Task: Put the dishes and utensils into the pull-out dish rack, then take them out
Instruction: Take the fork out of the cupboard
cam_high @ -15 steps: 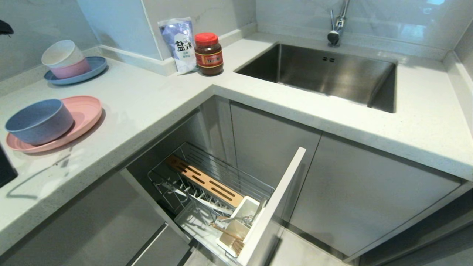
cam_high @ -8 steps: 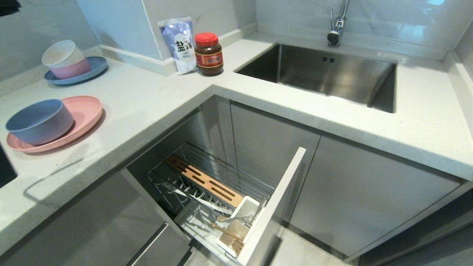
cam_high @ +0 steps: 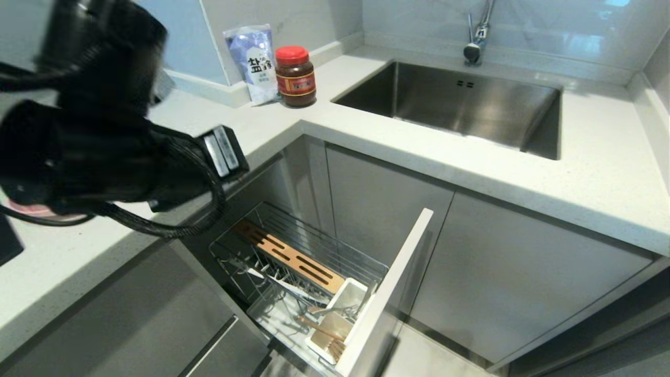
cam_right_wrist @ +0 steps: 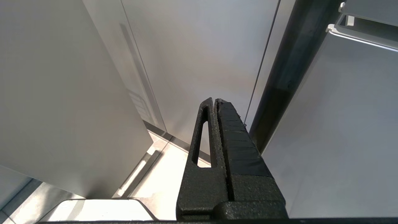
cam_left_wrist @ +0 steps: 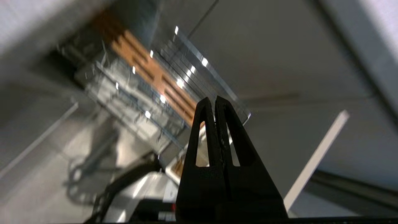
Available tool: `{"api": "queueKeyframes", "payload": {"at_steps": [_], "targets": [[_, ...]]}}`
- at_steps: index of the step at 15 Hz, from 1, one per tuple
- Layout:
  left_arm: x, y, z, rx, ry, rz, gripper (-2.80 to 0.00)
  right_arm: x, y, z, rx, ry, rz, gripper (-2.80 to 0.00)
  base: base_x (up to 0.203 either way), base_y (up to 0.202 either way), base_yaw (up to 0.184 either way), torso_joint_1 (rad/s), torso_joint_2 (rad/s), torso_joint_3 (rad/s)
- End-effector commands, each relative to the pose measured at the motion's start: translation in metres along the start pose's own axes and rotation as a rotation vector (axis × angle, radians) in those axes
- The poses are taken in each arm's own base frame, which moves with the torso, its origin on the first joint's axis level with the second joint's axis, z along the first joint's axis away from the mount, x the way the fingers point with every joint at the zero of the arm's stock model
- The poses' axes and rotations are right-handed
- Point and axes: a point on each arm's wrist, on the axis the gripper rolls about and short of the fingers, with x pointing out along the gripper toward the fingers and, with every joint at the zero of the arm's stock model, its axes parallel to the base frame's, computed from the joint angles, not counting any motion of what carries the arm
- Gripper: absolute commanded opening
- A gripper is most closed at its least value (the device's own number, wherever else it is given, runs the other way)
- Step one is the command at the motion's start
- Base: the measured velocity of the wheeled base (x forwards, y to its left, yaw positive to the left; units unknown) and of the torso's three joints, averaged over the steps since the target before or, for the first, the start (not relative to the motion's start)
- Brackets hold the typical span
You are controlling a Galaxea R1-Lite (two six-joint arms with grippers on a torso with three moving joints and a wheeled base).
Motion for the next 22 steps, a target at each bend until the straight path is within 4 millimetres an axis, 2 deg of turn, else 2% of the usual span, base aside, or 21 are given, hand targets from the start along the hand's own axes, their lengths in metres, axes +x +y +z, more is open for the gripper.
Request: {"api": "queueKeyframes", "payload": {"at_steps": [1, 3, 10, 11, 16, 22], "targets": [[0.041, -0.009, -0.042, 0.027, 0.135, 0.089, -2.80, 0.000, 0.000, 0.000, 0.000, -0.003, 0.000, -2.80, 0.000, 0.000, 0.000, 0.000, 0.00, 0.000], [0.060, -0.013, -0.067, -0.002, 0.195, 0.130, -2.80, 0.000, 0.000, 0.000, 0.000, -0.003, 0.001, -2.80, 0.000, 0.000, 0.000, 0.000, 0.00, 0.000], [0.118, -0.023, -0.122, -0.039, 0.274, 0.196, -2.80, 0.000, 0.000, 0.000, 0.000, -0.003, 0.000, -2.80, 0.000, 0.000, 0.000, 0.000, 0.00, 0.000], [0.124, -0.023, -0.128, -0.046, 0.285, 0.207, 0.00, 0.000, 0.000, 0.000, 0.000, -0.003, 0.001, -2.80, 0.000, 0.000, 0.000, 0.000, 0.00, 0.000], [0.137, -0.028, -0.152, -0.054, 0.337, 0.235, 0.00, 0.000, 0.000, 0.000, 0.000, -0.003, 0.000, -2.80, 0.000, 0.000, 0.000, 0.000, 0.00, 0.000], [0.142, -0.034, -0.160, -0.083, 0.373, 0.209, 0.00, 0.000, 0.000, 0.000, 0.000, -0.003, 0.000, -2.80, 0.000, 0.000, 0.000, 0.000, 0.00, 0.000]]}}
